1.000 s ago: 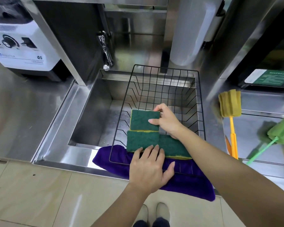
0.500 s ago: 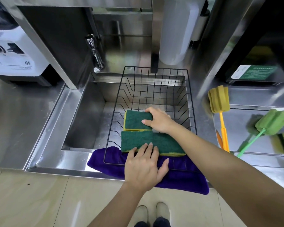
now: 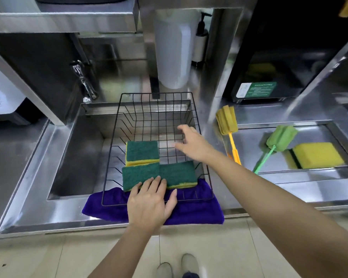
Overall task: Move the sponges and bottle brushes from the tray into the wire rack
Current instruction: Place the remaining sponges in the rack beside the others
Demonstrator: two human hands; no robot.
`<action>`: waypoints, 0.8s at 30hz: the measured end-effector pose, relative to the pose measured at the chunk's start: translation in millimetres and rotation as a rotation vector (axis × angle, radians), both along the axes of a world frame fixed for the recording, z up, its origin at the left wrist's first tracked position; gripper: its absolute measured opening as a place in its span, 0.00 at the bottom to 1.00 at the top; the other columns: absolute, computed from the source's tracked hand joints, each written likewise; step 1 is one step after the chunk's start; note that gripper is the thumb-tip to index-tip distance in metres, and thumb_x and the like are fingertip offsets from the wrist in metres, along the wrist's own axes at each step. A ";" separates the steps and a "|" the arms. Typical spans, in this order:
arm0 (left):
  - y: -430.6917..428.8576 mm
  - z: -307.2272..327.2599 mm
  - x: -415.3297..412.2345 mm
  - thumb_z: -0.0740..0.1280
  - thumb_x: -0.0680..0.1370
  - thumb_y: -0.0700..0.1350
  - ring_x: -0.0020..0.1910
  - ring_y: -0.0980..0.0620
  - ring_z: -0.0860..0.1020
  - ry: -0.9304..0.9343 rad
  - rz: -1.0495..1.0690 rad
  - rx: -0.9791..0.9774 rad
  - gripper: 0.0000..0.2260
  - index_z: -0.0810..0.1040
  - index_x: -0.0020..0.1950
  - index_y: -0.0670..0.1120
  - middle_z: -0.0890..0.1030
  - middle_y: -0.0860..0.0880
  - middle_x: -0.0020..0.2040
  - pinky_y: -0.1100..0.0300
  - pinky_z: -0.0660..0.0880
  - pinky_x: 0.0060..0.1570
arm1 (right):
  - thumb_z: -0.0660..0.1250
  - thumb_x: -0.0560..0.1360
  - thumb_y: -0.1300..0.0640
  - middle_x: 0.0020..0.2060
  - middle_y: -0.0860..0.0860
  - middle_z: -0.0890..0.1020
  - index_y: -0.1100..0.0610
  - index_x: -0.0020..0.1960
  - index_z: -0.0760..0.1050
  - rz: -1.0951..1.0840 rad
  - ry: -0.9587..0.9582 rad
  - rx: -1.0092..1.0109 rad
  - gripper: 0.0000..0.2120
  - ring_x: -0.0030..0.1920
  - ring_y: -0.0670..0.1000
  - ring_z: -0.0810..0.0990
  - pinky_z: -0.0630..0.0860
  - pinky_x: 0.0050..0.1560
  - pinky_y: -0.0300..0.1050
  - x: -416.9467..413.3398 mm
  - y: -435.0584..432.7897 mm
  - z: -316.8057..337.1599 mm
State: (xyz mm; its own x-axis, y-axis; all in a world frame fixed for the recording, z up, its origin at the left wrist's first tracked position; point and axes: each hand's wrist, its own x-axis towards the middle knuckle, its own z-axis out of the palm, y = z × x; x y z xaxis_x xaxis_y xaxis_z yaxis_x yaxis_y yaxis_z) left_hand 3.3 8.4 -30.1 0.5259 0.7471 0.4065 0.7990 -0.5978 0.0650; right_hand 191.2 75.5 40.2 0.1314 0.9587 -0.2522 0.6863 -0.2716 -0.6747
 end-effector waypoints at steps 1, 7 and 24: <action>0.4 0.1 0.2 0.58 0.78 0.56 0.47 0.46 0.83 0.002 -0.004 -0.003 0.21 0.85 0.46 0.43 0.85 0.45 0.48 0.51 0.77 0.47 | 0.63 0.77 0.54 0.70 0.57 0.66 0.56 0.73 0.58 -0.019 0.001 0.020 0.27 0.64 0.56 0.72 0.69 0.62 0.48 6.2 -5.0 1.9; -6.9 6.3 14.5 0.56 0.78 0.57 0.54 0.44 0.81 0.015 -0.006 -0.062 0.24 0.84 0.50 0.41 0.84 0.42 0.52 0.46 0.71 0.58 | 0.63 0.77 0.55 0.59 0.55 0.74 0.58 0.69 0.64 -0.120 -0.032 0.145 0.22 0.50 0.51 0.74 0.71 0.59 0.48 40.4 -32.6 9.9; -38.5 1.0 88.1 0.61 0.75 0.56 0.36 0.42 0.77 0.102 -0.157 -0.036 0.18 0.77 0.39 0.40 0.78 0.43 0.36 0.51 0.72 0.37 | 0.63 0.74 0.50 0.75 0.60 0.57 0.52 0.74 0.55 -0.645 -0.619 -0.106 0.31 0.74 0.62 0.55 0.57 0.68 0.61 195.6 -128.8 -33.2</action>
